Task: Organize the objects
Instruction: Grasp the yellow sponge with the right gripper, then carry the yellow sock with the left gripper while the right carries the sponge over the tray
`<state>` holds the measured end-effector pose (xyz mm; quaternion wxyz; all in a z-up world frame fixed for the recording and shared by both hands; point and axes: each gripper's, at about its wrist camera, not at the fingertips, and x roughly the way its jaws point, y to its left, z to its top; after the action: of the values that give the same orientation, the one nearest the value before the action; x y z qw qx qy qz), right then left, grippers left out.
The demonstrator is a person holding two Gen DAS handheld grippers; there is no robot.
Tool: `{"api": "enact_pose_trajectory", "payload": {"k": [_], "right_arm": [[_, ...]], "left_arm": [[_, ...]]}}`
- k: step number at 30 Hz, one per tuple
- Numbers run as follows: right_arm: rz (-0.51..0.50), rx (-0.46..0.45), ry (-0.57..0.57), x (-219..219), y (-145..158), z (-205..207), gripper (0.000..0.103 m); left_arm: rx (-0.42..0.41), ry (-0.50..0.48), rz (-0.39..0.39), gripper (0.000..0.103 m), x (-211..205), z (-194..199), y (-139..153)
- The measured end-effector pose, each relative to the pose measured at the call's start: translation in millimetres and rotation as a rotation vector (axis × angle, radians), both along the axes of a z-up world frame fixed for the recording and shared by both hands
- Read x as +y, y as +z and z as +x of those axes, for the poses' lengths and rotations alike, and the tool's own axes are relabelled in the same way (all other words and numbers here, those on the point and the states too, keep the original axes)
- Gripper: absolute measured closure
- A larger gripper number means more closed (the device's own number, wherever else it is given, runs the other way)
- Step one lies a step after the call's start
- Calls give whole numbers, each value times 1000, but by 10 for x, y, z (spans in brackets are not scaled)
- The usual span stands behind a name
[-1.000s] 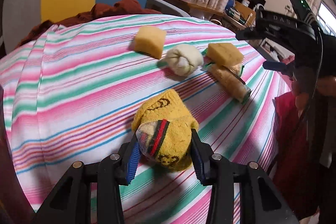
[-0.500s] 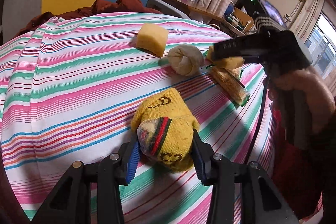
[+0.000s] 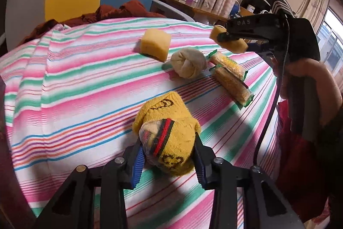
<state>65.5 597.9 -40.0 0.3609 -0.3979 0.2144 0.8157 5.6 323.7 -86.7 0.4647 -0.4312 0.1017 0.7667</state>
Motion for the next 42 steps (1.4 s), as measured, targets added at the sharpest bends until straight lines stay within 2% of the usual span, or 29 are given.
{"api": "enact_pose_trajectory", "payload": {"k": [4, 8, 14, 21, 27, 34, 42], "right_arm": [[16, 76, 85, -139, 116, -71, 49], [23, 112, 171, -315, 179, -146, 49], [40, 123, 275, -556, 213, -237, 49], [47, 132, 321, -676, 209, -240, 49], [55, 132, 340, -751, 221, -251, 49], [56, 131, 386, -977, 290, -285, 49], [25, 171, 462, -1475, 451, -362, 48]], "left_arm": [[21, 43, 4, 64, -127, -14, 124], [59, 89, 20, 64, -280, -17, 315], [144, 175, 15, 64, -529, -17, 632], [180, 268, 16, 64, -845, -42, 838], [217, 318, 12, 64, -1063, -28, 947], [217, 379, 19, 64, -1349, -72, 979], [199, 445, 24, 64, -1677, -149, 941]]}}
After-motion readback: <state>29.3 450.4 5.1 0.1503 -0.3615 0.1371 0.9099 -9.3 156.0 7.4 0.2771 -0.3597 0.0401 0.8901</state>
